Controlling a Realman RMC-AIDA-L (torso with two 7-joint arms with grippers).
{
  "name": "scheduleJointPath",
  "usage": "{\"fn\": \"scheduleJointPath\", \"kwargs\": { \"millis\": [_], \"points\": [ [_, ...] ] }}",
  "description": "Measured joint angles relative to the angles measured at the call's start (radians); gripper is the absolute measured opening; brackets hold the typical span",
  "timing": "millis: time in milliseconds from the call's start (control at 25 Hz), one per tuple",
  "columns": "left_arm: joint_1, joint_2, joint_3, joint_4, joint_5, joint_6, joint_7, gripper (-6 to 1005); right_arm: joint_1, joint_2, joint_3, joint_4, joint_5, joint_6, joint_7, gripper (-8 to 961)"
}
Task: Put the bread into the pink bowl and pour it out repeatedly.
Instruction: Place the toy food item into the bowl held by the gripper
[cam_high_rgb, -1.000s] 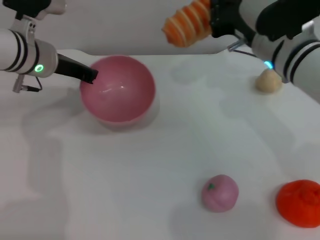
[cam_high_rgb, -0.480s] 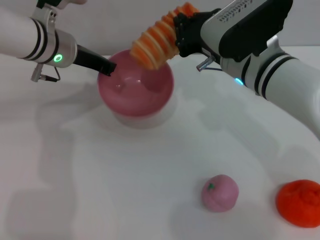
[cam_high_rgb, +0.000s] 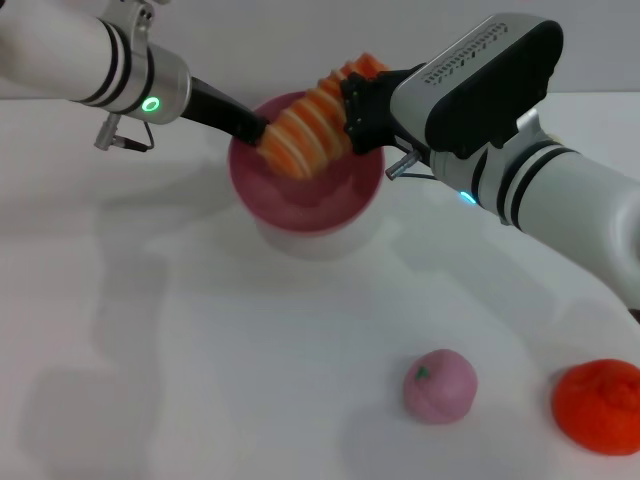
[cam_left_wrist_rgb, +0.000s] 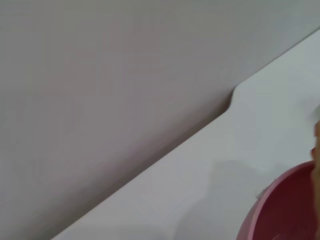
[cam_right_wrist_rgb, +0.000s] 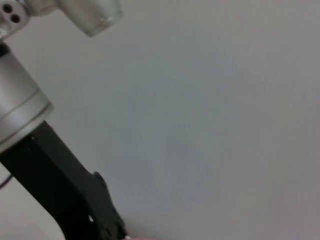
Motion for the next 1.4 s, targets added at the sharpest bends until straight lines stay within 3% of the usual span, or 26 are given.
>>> {"fn": "scheduleJointPath", "kwargs": {
  "millis": [520, 760, 960, 1400],
  "points": [
    [0.009, 0.008, 0.022, 0.005, -0.024, 0.007, 0.0, 33, 0.007, -0.002, -0.052, -0.008, 0.001, 0.012, -0.006, 23],
    [0.011, 0.009, 0.021, 0.005, -0.018, 0.007, 0.0, 33, 0.003, -0.002, -0.057, -0.021, -0.003, 0.019, -0.008, 104],
    [0.012, 0.013, 0.01, 0.005, -0.01, 0.015, 0.0, 33, 0.0, -0.001, -0.061, -0.022, -0.007, 0.023, -0.009, 333],
    [0.022, 0.02, -0.076, 0.005, 0.054, 0.045, -0.006, 33, -0.005, -0.001, -0.074, -0.035, -0.007, 0.033, -0.012, 336]
  ]
}}
